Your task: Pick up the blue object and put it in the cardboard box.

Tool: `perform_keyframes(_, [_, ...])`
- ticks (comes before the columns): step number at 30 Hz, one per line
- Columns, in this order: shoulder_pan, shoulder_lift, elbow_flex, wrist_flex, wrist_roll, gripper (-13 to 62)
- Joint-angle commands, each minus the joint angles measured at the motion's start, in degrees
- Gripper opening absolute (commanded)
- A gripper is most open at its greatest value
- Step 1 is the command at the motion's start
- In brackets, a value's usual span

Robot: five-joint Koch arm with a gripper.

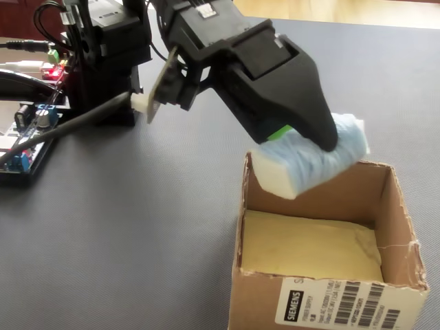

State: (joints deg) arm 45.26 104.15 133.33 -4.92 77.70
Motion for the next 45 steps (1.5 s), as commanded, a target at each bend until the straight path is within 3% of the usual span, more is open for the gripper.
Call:
perform_keyframes(1, [0.0, 0.2, -5.5, -2.5, 0.4, 12.8])
perform_keyframes(4, [0.0, 0.4, -5.4, -1.9, 0.4, 13.6])
perform_keyframes(8, [-0.4, 0.4, -7.0, 4.0, 1.8, 28.7])
perform_keyframes(11, [-0.4, 0.4, -7.0, 4.1, 2.0, 32.3])
perform_keyframes(24, [-3.8, 6.3, -5.4, 6.5, 2.0, 33.1])
perform_keyframes(45, [-27.9, 26.7, 7.9, 9.1, 3.9, 33.7])
